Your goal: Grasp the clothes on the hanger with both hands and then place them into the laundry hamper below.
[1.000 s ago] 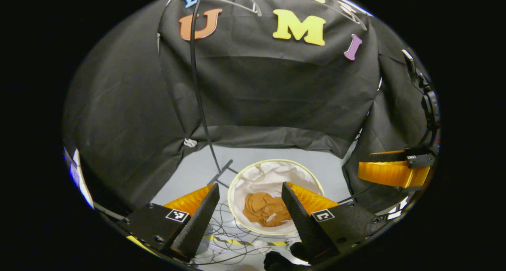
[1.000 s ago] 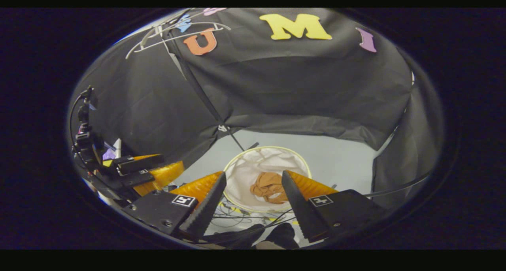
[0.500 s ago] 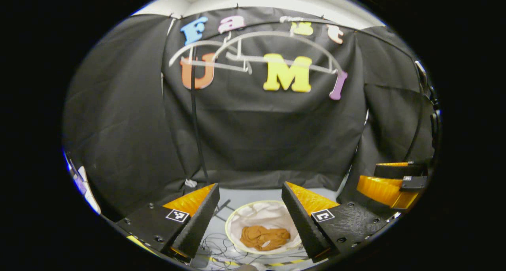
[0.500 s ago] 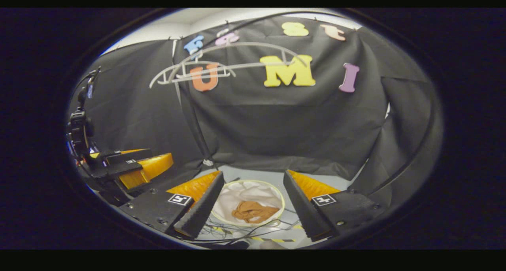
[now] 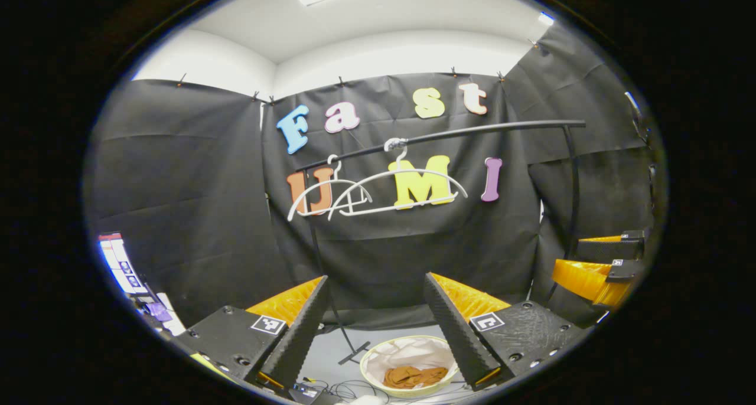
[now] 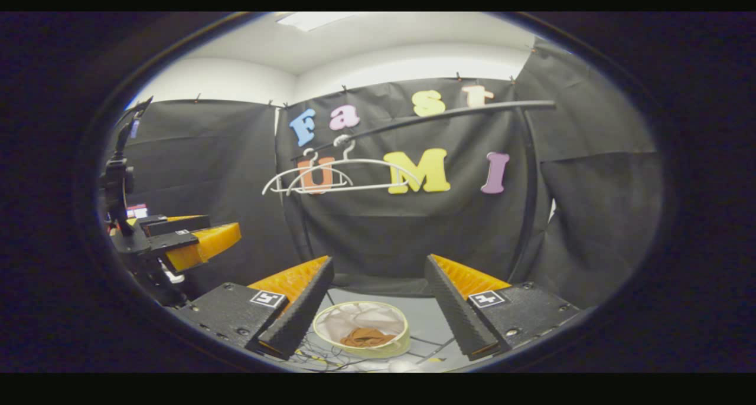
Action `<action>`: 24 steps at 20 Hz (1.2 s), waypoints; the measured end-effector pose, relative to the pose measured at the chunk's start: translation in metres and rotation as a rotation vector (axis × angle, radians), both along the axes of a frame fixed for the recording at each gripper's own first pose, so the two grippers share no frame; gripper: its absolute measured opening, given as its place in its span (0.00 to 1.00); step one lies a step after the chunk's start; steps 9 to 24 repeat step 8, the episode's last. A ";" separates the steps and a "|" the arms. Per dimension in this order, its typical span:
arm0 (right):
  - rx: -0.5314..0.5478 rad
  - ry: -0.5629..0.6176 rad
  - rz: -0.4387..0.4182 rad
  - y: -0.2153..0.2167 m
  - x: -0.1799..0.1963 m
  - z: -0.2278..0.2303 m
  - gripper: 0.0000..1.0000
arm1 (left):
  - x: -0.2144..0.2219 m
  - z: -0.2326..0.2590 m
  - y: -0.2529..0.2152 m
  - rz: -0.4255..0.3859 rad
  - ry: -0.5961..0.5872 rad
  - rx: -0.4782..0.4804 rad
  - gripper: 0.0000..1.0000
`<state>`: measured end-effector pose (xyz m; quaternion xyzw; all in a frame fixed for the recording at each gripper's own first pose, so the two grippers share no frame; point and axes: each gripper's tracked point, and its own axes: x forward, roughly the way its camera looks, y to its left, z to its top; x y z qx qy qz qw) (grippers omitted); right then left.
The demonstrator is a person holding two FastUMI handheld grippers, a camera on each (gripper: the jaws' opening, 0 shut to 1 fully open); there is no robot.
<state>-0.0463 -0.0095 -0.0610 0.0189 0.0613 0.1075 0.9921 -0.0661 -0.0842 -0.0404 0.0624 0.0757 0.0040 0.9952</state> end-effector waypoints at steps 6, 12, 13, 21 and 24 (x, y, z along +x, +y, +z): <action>-0.013 -0.046 -0.021 0.007 -0.031 0.027 1.00 | -0.044 0.027 0.013 0.025 -0.040 -0.013 0.98; -0.023 -0.053 -0.051 0.009 -0.038 0.032 1.00 | -0.048 0.037 0.022 0.019 -0.051 -0.034 0.98; -0.023 -0.053 -0.051 0.009 -0.038 0.032 1.00 | -0.048 0.037 0.022 0.019 -0.051 -0.034 0.98; -0.023 -0.053 -0.051 0.009 -0.038 0.032 1.00 | -0.048 0.037 0.022 0.019 -0.051 -0.034 0.98; -0.023 -0.053 -0.051 0.009 -0.038 0.032 1.00 | -0.048 0.037 0.022 0.019 -0.051 -0.034 0.98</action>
